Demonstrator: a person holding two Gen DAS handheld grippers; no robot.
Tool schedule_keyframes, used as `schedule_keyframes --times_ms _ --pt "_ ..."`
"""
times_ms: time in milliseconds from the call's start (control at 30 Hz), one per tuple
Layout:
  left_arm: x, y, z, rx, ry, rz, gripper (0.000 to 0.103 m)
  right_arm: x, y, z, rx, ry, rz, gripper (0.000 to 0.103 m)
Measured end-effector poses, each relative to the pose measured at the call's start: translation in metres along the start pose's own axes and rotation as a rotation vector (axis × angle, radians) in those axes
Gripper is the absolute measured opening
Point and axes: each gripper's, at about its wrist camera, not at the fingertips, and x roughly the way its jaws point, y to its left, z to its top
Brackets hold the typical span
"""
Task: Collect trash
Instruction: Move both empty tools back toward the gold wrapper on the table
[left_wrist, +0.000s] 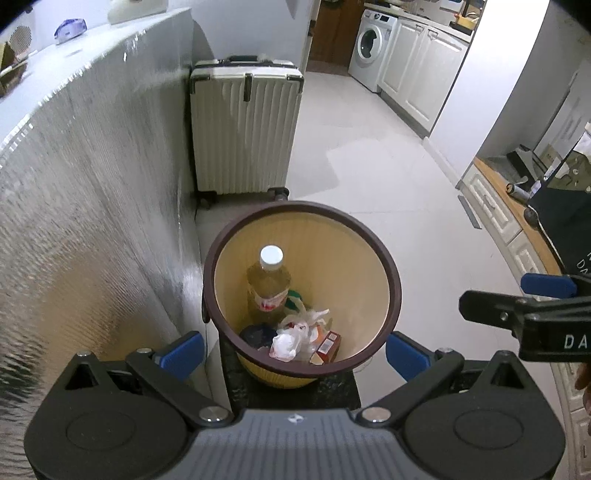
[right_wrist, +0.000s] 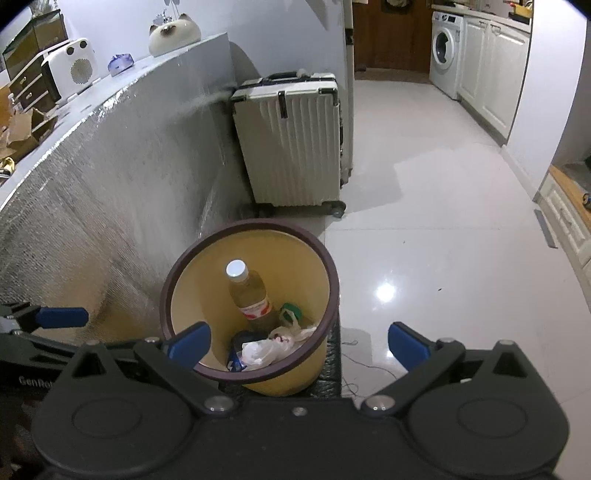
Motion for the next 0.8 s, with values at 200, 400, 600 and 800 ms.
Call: schedule_keyframes --times_ms 200,400,600,800 --pt "-0.017 0.002 0.002 -0.004 -0.022 0.000 0.103 -0.019 -0.003 -0.002 -0.001 -0.022 -0.017 0.103" --pt "-0.038 -0.002 0.003 0.005 -0.060 -0.019 0.103 -0.037 -0.006 -0.007 0.001 -0.040 -0.035 0.103" --pt "-0.067 -0.005 0.003 0.024 -0.117 -0.036 0.103 -0.062 -0.004 -0.008 -0.008 -0.083 -0.039 0.103" --pt "-0.102 -0.001 0.000 0.047 -0.186 -0.027 0.103 -0.090 0.007 -0.007 -0.020 -0.147 -0.042 0.103"
